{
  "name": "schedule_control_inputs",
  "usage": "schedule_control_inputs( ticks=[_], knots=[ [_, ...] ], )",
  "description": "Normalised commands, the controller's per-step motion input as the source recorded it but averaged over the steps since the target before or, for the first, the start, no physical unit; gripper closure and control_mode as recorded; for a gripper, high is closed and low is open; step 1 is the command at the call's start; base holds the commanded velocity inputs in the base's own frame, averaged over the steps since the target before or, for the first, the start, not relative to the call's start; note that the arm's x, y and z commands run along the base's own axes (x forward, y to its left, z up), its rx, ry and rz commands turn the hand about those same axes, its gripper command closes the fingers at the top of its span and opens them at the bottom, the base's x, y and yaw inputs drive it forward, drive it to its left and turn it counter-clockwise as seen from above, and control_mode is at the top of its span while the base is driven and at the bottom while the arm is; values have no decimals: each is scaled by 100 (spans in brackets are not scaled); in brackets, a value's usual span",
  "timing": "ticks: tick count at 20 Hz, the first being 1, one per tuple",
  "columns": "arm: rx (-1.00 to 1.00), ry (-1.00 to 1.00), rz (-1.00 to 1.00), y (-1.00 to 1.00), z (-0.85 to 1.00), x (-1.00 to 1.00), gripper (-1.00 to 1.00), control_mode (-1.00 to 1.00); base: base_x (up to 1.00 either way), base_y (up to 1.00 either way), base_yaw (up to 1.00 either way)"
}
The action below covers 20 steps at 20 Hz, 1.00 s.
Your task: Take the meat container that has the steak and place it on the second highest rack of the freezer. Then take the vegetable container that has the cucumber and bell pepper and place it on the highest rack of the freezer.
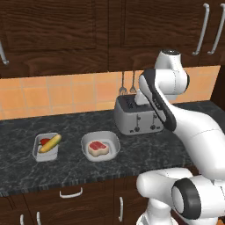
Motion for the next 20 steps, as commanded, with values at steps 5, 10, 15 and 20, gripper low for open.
schedule_control_inputs(
  ticks=[5, 10, 15, 20],
  knots=[
    [-3, 0, 0, 37, -23, -30, -100, -100, 0, 0, 0],
    [5, 3, -5, 95, -100, 0, -100, -100, 0, 0, 0],
    [19, 6, -3, 14, -80, 0, -100, -100, 0, 0, 0],
    [0, 4, 0, 12, -33, 22, -100, -100, 0, 0, 0]
  ],
)
